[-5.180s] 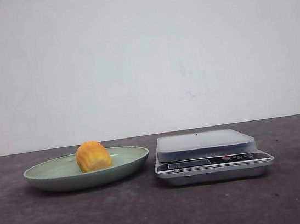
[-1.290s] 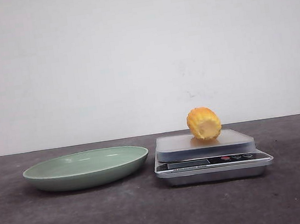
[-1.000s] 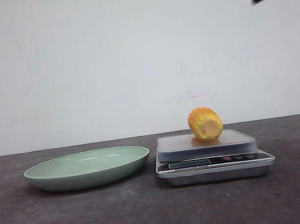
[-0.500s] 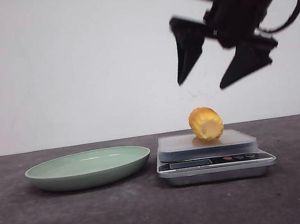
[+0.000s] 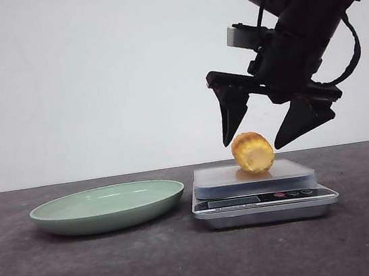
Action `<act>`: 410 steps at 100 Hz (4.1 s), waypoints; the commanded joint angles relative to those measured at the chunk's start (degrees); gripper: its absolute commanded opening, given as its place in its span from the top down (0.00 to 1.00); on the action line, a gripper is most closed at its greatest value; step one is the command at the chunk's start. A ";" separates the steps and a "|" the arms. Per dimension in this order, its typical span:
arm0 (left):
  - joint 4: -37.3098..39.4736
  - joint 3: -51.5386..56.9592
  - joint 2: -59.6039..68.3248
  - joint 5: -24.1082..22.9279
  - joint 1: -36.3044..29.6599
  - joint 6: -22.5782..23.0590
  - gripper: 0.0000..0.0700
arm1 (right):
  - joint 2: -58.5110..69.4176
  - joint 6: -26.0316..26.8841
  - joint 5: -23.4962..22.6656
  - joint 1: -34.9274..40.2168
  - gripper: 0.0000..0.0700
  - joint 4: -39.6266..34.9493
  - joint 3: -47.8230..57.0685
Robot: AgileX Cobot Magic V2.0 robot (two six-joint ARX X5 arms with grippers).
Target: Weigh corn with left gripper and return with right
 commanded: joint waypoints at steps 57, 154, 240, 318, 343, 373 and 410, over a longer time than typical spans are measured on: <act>3.76 -1.11 -0.24 -0.04 -0.26 0.63 0.34 | -6.08 -0.17 2.05 1.11 1.00 -0.48 2.27; 5.88 -1.11 -0.22 -0.72 -0.26 0.66 0.34 | 19.85 7.98 7.56 19.34 1.00 -3.78 30.75; 4.17 -1.11 -0.22 0.20 -0.26 1.49 0.34 | 13.99 1.53 6.23 16.57 0.19 -8.96 30.75; 8.44 -1.11 -0.22 3.21 -0.26 6.38 0.34 | -46.88 -7.63 25.59 12.07 0.19 -56.35 30.69; 7.85 -1.11 -0.22 4.63 -0.26 5.73 0.34 | -60.28 -6.49 25.27 12.07 0.19 -67.73 27.69; 10.34 -1.57 -0.22 4.42 -0.26 2.58 0.53 | -76.15 -5.60 19.17 12.00 0.24 -58.55 9.14; 21.27 -3.43 -0.04 4.22 -0.26 5.20 0.99 | -78.97 -5.42 16.44 12.02 0.98 -36.28 -9.29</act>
